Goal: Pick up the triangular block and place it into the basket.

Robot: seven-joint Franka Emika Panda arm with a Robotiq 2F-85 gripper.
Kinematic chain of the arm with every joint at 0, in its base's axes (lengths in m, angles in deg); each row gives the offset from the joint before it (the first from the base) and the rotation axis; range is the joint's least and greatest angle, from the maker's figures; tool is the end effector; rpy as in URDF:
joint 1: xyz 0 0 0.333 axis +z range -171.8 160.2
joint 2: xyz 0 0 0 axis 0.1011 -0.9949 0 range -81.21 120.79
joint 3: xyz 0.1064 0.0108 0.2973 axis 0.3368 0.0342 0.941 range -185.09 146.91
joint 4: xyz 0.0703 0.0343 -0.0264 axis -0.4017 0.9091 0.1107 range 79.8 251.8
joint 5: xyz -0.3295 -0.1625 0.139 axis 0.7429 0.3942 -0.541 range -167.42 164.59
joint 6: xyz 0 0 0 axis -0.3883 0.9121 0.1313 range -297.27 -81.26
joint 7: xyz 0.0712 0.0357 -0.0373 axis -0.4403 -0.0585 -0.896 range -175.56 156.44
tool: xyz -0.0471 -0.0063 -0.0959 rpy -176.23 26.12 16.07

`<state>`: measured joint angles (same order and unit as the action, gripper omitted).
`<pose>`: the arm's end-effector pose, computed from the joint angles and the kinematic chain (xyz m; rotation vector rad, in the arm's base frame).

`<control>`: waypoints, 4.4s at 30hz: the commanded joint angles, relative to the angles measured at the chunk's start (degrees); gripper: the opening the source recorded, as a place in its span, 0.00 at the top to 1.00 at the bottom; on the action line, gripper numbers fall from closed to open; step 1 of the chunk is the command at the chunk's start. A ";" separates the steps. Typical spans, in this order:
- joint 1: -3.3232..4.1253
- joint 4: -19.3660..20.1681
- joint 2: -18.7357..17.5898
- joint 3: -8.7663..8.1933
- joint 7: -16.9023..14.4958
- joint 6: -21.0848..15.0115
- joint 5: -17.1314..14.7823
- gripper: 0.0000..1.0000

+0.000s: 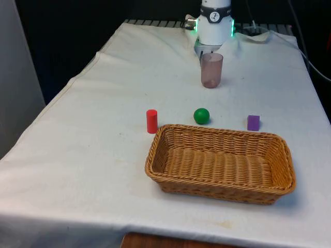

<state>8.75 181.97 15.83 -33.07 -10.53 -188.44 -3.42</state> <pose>0.5731 0.0111 0.4761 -3.1229 -0.0249 0.1045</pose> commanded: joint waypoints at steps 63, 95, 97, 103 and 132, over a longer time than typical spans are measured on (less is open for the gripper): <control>0.34 15.01 -3.44 13.69 18.85 -26.41 3.67 0.00; 0.06 18.22 -12.55 13.52 18.62 -38.33 4.81 0.00; 0.11 19.02 -13.18 12.61 18.16 -40.45 5.44 0.00; 0.63 18.96 -14.50 12.38 18.91 -42.51 6.19 0.00; 1.09 19.02 -22.23 11.92 20.00 -52.08 8.14 0.00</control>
<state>9.10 201.16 -6.00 -20.18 8.55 -239.77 3.68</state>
